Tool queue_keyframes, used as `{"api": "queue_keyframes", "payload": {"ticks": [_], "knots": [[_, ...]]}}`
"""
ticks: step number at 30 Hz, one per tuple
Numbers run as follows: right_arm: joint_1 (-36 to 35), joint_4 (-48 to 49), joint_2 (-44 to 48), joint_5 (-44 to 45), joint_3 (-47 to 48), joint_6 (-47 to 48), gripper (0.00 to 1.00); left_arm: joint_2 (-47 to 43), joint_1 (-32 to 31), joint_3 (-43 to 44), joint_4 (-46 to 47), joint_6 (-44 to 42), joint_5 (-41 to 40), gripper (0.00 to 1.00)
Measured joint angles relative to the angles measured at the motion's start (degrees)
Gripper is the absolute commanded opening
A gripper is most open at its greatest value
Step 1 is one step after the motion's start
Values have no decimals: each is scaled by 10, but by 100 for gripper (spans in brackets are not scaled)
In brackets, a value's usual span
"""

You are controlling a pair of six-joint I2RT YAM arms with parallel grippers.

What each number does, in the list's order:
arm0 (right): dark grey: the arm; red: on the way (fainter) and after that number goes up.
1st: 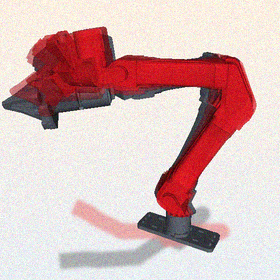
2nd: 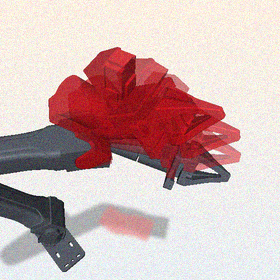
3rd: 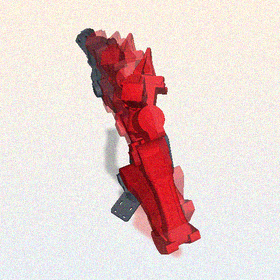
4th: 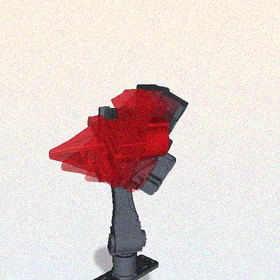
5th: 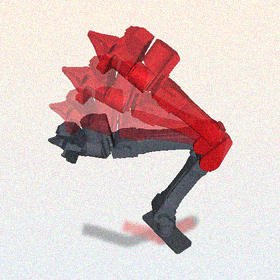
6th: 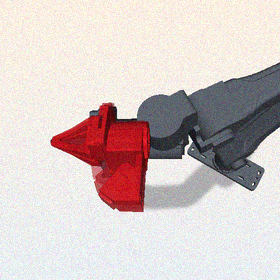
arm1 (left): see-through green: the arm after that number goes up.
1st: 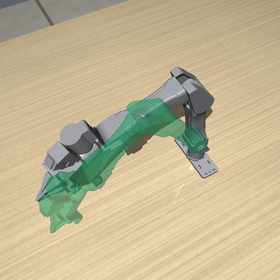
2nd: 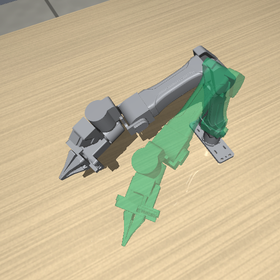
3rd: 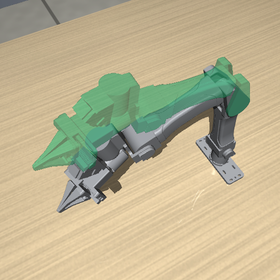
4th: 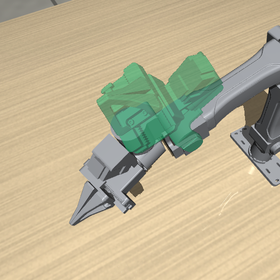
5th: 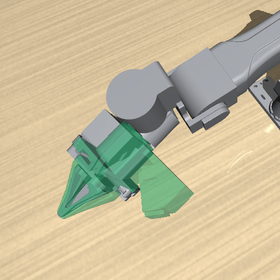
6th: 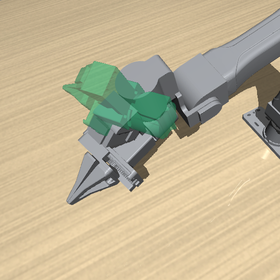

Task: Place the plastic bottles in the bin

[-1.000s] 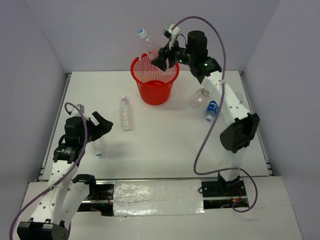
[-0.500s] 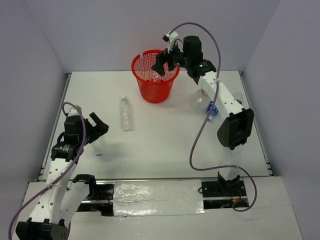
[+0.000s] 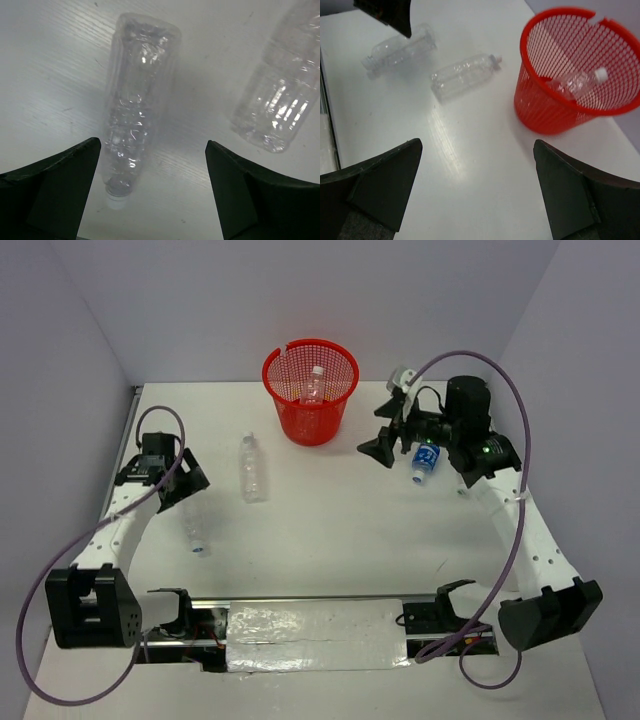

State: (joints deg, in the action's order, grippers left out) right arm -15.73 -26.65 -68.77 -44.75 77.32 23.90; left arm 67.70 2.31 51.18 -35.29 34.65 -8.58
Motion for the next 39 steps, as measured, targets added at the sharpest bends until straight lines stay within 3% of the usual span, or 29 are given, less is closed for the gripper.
{"api": "queue_keyframes", "payload": {"ticks": [9,12,15,18,20,21,24,26,33,39], "knots": [[104,-45,41,-21,-105,12,100,130,28,26,15,-65,-25,99],[108,-52,65,-27,-121,14,100,171,30,26,31,-80,-21,93],[108,-52,88,-31,-133,14,100,202,30,26,47,-93,-13,79],[108,-52,99,-32,-142,13,100,218,30,26,63,-104,-4,74],[108,-53,103,-32,-148,13,99,218,30,26,75,-108,5,62],[109,-54,103,-31,-151,13,100,218,31,27,80,-107,11,47],[109,-56,105,-31,-158,12,100,219,31,27,90,-108,28,18],[109,-62,108,-31,-159,12,100,218,31,27,94,-107,43,11],[109,-73,149,-24,-179,13,100,134,22,28,113,-77,176,8],[114,-81,176,-18,-210,13,100,47,-41,77,186,-15,287,8]]}}
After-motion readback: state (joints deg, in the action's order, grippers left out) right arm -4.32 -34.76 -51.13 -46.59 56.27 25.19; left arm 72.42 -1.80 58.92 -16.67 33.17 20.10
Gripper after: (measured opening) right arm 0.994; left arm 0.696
